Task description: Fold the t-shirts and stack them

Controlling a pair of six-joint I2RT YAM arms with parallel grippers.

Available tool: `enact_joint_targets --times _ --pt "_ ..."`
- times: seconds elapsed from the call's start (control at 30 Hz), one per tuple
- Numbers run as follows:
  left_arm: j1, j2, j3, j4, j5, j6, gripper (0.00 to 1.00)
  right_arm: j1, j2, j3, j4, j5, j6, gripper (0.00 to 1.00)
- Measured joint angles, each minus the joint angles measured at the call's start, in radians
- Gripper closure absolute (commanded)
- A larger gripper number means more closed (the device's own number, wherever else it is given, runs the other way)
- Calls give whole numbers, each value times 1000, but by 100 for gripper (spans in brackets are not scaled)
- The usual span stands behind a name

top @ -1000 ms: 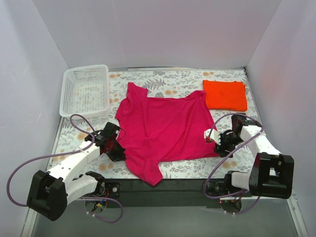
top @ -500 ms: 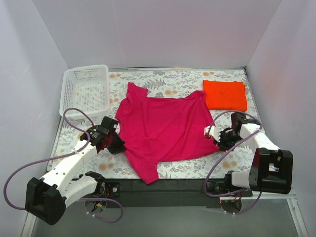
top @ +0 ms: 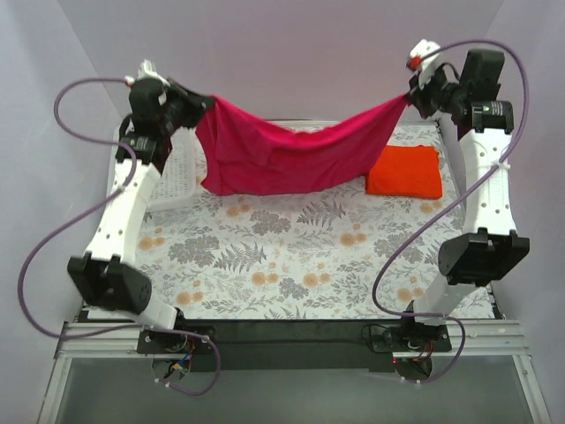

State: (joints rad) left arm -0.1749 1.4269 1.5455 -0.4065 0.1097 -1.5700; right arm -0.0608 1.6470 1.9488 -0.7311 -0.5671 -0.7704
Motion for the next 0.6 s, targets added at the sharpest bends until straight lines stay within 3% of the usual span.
enact_joint_targets --times 0.13,0.23,0.37,0.43,0.6 --pt "74 264 350 127 144 -9 100 -1 121 231 129 76 213 99" --pt "77 270 407 178 197 5 100 -16 85 230 214 94 305 99" --pt "72 68 247 236 244 38 100 -52 -206 -141 381 76 335 99" --pt "72 -138 51 271 271 60 100 -67 -367 -309 381 38 281 99" --pt "61 -475 -259 253 295 83 100 -65 -598 -553 162 -127 -129 99"
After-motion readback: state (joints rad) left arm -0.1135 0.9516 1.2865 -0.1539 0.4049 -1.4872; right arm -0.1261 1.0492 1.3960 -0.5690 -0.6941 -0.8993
